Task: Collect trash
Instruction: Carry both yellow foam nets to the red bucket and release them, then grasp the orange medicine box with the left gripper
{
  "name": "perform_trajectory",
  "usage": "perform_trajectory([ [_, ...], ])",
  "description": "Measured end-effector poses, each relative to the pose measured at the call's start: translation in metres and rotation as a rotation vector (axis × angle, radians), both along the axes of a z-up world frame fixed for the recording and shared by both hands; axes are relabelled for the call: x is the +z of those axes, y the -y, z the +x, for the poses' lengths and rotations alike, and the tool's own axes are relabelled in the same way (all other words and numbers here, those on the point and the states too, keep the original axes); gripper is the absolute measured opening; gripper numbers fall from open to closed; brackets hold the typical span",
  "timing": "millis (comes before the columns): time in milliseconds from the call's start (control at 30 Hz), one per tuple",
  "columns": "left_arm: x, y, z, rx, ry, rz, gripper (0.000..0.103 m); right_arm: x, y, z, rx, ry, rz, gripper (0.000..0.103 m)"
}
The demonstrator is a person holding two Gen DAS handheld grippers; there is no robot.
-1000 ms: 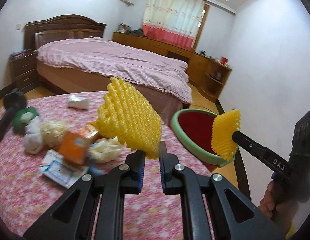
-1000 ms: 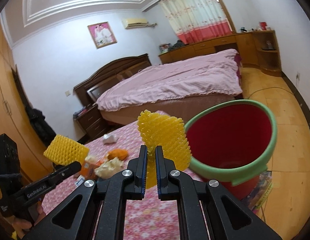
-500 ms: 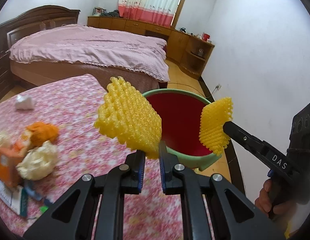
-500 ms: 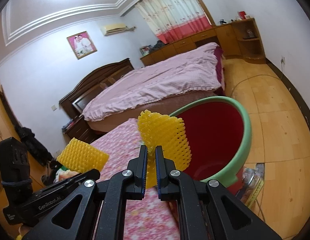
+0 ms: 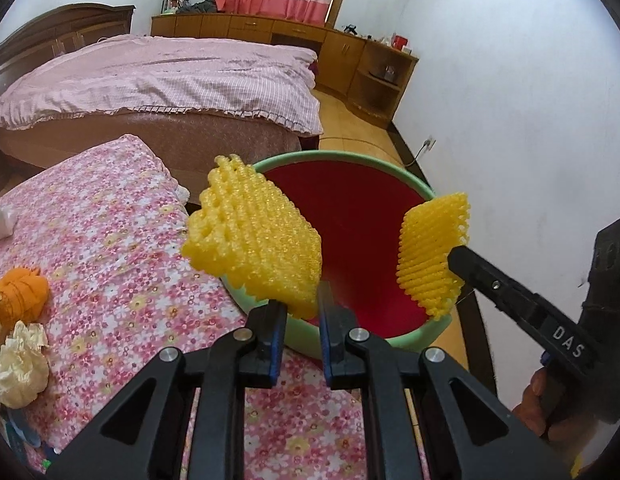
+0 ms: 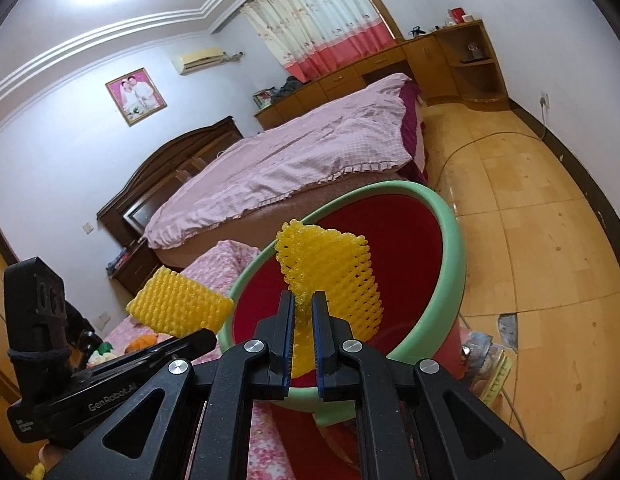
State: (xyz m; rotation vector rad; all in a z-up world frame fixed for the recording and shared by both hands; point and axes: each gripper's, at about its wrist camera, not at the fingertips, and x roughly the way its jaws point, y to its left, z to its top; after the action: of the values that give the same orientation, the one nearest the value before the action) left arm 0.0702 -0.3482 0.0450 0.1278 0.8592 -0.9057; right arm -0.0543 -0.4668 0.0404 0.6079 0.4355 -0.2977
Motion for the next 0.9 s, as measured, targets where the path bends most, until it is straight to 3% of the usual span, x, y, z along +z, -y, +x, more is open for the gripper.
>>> perform_trajectory([
  [267,0.001,0.006,-0.002,-0.007,0.035,0.024,0.040,-0.005,0.007,0.003,-0.007,-0.014,0.021,0.013],
  [367,0.002,0.006,-0.002,-0.008,0.048,0.027,0.041,-0.004,0.007,0.002,-0.015,-0.014,0.027,0.017],
  [433,0.003,0.006,-0.002,-0.004,0.055,0.030,0.041,-0.004,0.008,0.000,-0.027,-0.013,0.034,0.031],
  [900,0.019,-0.031,-0.014,0.059,0.042,0.000,0.041,0.009,-0.006,-0.013,-0.022,0.010,0.029,0.031],
])
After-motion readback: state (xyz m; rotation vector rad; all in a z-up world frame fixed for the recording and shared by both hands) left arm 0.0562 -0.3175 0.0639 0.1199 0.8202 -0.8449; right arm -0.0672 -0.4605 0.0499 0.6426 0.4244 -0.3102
